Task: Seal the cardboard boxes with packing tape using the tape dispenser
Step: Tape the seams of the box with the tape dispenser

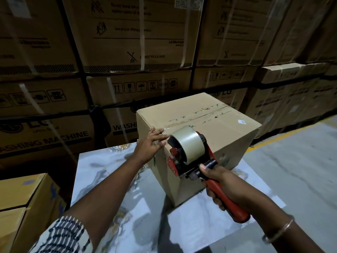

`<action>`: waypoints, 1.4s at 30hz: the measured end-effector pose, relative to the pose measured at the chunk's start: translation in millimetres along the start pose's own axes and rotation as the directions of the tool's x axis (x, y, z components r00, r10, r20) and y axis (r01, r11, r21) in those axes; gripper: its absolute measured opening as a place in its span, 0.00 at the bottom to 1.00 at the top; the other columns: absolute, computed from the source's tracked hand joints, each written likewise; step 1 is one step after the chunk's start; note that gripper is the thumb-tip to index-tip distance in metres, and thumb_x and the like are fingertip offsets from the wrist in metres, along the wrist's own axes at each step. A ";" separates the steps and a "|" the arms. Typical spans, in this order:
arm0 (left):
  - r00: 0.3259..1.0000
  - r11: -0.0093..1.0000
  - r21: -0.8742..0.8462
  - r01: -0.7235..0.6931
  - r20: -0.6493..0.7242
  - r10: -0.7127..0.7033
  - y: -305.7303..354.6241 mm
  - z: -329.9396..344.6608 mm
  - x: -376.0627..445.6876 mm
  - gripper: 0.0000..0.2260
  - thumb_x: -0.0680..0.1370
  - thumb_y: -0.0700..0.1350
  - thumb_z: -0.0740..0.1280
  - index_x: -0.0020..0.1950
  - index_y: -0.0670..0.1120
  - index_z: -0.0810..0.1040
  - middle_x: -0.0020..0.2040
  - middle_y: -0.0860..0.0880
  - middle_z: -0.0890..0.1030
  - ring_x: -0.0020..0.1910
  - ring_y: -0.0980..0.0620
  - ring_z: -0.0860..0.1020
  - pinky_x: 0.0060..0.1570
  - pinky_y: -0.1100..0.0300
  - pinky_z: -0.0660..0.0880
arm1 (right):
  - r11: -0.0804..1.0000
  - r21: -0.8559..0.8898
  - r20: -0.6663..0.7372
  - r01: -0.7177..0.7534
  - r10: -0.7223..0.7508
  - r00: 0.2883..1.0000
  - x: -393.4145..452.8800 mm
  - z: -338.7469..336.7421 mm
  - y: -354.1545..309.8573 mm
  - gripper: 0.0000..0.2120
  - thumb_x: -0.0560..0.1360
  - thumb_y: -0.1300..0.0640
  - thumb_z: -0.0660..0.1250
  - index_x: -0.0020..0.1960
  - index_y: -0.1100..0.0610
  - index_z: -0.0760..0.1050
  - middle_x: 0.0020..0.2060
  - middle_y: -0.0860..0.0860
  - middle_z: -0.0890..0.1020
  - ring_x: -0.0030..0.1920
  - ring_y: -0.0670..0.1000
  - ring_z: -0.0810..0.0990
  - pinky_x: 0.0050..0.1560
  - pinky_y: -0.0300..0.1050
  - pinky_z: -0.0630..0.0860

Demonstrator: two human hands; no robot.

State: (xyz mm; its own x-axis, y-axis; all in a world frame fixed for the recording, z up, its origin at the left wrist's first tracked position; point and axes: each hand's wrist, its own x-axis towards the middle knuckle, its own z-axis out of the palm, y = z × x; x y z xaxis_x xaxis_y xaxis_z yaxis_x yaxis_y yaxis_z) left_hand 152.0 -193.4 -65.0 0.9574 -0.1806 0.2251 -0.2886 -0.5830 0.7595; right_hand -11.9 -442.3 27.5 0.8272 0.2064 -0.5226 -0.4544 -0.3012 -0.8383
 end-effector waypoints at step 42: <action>0.936 0.937 0.262 -0.231 0.322 0.141 25.7 14.4 -26.9 0.22 0.76 0.73 0.55 0.69 0.76 0.65 0.76 0.71 0.58 0.80 0.59 0.43 0.67 0.21 0.45 | 0.913 0.213 -0.040 0.348 -0.348 0.937 14.5 -1.4 143.7 0.37 0.65 0.29 0.74 0.44 0.64 0.70 0.28 0.59 0.66 0.25 0.54 0.66 0.25 0.43 0.64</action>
State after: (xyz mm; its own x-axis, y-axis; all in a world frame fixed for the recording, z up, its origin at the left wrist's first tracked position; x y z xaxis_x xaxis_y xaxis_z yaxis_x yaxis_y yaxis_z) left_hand 118.7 -215.0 -60.3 0.8540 -0.5060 0.1213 -0.4930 -0.7121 0.4998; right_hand -64.7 -483.8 -100.3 0.9461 0.2610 -0.1916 -0.1974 -0.0044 -0.9803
